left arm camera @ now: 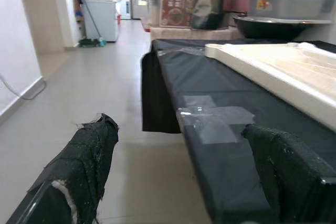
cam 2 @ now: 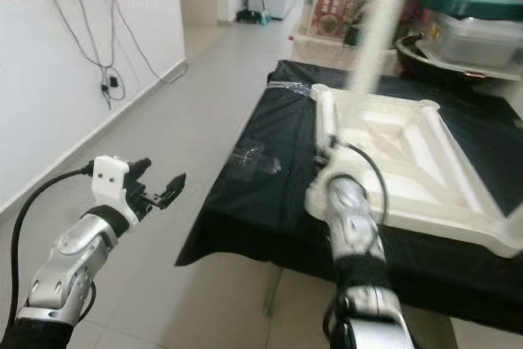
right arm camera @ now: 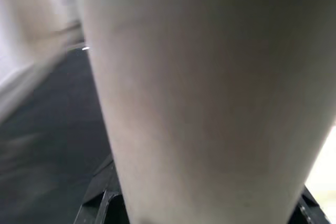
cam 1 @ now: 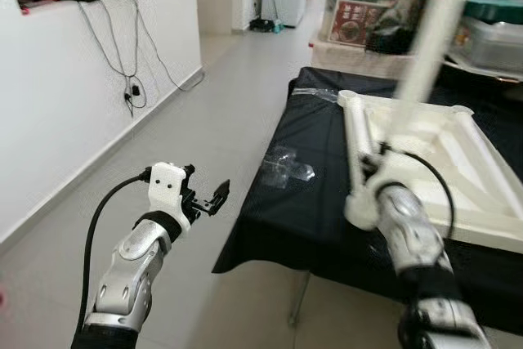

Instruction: Building children table

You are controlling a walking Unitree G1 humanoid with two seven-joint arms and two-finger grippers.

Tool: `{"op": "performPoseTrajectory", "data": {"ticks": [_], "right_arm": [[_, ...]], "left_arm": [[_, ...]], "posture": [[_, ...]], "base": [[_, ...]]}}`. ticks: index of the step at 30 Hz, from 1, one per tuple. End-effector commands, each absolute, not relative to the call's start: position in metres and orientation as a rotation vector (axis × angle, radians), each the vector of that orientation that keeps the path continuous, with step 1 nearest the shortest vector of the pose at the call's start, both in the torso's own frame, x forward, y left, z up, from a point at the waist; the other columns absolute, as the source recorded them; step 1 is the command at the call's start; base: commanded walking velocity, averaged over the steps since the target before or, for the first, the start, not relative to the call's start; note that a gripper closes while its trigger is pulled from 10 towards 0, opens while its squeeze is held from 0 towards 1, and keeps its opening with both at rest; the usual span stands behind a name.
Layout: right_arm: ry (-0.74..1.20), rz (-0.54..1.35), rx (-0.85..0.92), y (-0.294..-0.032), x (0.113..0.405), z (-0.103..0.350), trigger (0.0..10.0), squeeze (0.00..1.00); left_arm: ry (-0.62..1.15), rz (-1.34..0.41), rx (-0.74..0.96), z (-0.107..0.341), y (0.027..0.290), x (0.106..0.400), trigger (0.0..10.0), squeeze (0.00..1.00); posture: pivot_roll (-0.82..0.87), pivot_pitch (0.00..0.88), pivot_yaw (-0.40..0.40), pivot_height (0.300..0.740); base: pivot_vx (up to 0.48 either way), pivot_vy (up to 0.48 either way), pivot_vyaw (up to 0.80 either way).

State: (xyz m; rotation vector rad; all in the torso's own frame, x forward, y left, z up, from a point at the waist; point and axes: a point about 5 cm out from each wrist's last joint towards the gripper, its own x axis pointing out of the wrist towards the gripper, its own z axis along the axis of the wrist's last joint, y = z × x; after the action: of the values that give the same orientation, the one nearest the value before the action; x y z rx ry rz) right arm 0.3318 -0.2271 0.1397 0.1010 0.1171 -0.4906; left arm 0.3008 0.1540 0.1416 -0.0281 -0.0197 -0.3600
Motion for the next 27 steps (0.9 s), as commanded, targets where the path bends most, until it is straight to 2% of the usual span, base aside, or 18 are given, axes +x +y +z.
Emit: {"op": "performPoseTrajectory", "data": {"ticks": [1, 2, 4, 5, 9, 10, 12, 13, 14, 15, 16, 17, 18, 20, 21, 25, 26, 27], "right_arm": [[0.24, -0.468, 0.123, -0.209, 0.322, 0.116, 10.0, 0.0], [0.24, -0.468, 0.123, -0.209, 0.322, 0.116, 10.0, 0.0], [0.179, -0.335, 0.142, -0.184, 0.327, 0.125, 10.0, 0.0], [0.13, -0.281, 0.144, -0.177, 0.329, 0.133, 10.0, 1.0], [0.073, -0.163, 0.166, -0.173, 0.34, 0.151, 10.0, 1.0], [0.063, -0.087, 0.179, -0.172, 0.345, 0.157, 10.0, 0.09], [0.063, -0.087, 0.179, -0.172, 0.345, 0.157, 10.0, 0.09], [0.054, -0.001, 0.201, -0.17, 0.349, 0.164, 10.0, 0.0], [0.054, -0.001, 0.201, -0.17, 0.349, 0.164, 10.0, 0.0], [0.013, 0.218, 0.226, -0.167, 0.35, 0.177, 10.0, 0.0], [0.013, 0.218, 0.226, -0.167, 0.35, 0.177, 10.0, 0.0], [-0.021, 0.443, 0.179, -0.167, 0.347, 0.184, 10.0, 0.0], [-0.021, 0.443, 0.179, -0.167, 0.347, 0.184, 10.0, 0.0], [0.011, 0.731, 0.095, -0.171, 0.345, 0.183, 10.0, 0.0], [0.011, 0.731, 0.095, -0.171, 0.345, 0.183, 10.0, 0.0], [0.133, 0.958, -0.035, -0.156, 0.341, 0.158, 10.0, 0.0], [0.153, 0.999, -0.071, -0.148, 0.339, 0.151, 3.6, 0.0], [0.165, 1.031, -0.092, -0.137, 0.338, 0.145, 0.0, 0.0]], "left_arm": [[-0.019, -0.383, -0.019, 0.143, 0.148, 0.301, 10.0, 0.0], [-0.019, -0.383, -0.019, 0.143, 0.148, 0.301, 10.0, 0.0], [-0.017, -0.391, -0.019, 0.143, 0.147, 0.301, 10.0, 0.0], [-0.015, -0.394, -0.018, 0.143, 0.147, 0.302, 10.0, 0.0], [-0.017, -0.392, -0.017, 0.143, 0.148, 0.304, 10.0, 0.0], [-0.018, -0.389, -0.019, 0.144, 0.148, 0.304, 10.0, 0.0], [-0.018, -0.389, -0.019, 0.144, 0.148, 0.304, 10.0, 0.0], [-0.02, -0.387, -0.02, 0.144, 0.148, 0.304, 10.0, 0.0], [-0.02, -0.387, -0.02, 0.144, 0.148, 0.304, 10.0, 0.0], [-0.019, -0.385, -0.023, 0.143, 0.148, 0.303, 10.0, 0.0], [-0.019, -0.385, -0.023, 0.143, 0.148, 0.303, 10.0, 0.0], [-0.018, -0.384, -0.026, 0.142, 0.147, 0.302, 10.0, 0.0], [-0.018, -0.384, -0.026, 0.142, 0.147, 0.302, 10.0, 0.0], [-0.019, -0.385, -0.028, 0.141, 0.145, 0.302, 10.0, 0.0], [-0.019, -0.385, -0.028, 0.141, 0.145, 0.302, 10.0, 0.0], [-0.028, -0.378, -0.03, 0.143, 0.145, 0.304, 10.0, 0.0], [-0.029, -0.377, -0.03, 0.143, 0.145, 0.304, 10.0, 0.0], [-0.03, -0.377, -0.029, 0.143, 0.145, 0.303, 10.0, 0.0]], "posture": [[0.1, 0.0, -0.065, 0.74], [0.1, 0.0, -0.065, 0.74], [0.1, 0.0, -0.061, 0.74], [0.09, 0.0, -0.06, 0.74], [0.1, 0.0, -0.068, 0.74], [0.1, 0.0, -0.07, 0.74], [0.1, 0.0, -0.07, 0.74], [0.1, 0.0, -0.073, 0.74], [0.1, 0.0, -0.073, 0.74], [0.09, 0.0, -0.075, 0.74], [0.09, 0.0, -0.075, 0.74], [0.1, 0.0, -0.078, 0.74], [0.1, 0.0, -0.078, 0.74], [0.11, 0.0, -0.088, 0.74], [0.11, 0.0, -0.088, 0.74], [0.12, 0.0, -0.095, 0.74], [0.12, 0.0, -0.1, 0.74], [0.13, 0.0, -0.103, 0.74]], "base": [[0.0, 0.0, 0.0], [0.0, 0.0, 0.0], [0.0, 0.0, 0.0], [0.0, 0.0, 0.0], [0.0, 0.0, 0.0], [0.0, 0.0, 0.0], [0.0, 0.0, 0.0], [0.0, 0.0, 0.0], [0.0, 0.0, 0.0], [0.0, 0.0, 0.0], [0.0, 0.0, 0.0], [0.0, 0.0, 0.0], [0.0, 0.0, 0.0], [0.0, 0.0, 0.0], [0.0, 0.0, 0.0], [0.0, 0.0, 0.0], [0.0, 0.0, 0.0], [0.0, 0.0, 0.0]]}}
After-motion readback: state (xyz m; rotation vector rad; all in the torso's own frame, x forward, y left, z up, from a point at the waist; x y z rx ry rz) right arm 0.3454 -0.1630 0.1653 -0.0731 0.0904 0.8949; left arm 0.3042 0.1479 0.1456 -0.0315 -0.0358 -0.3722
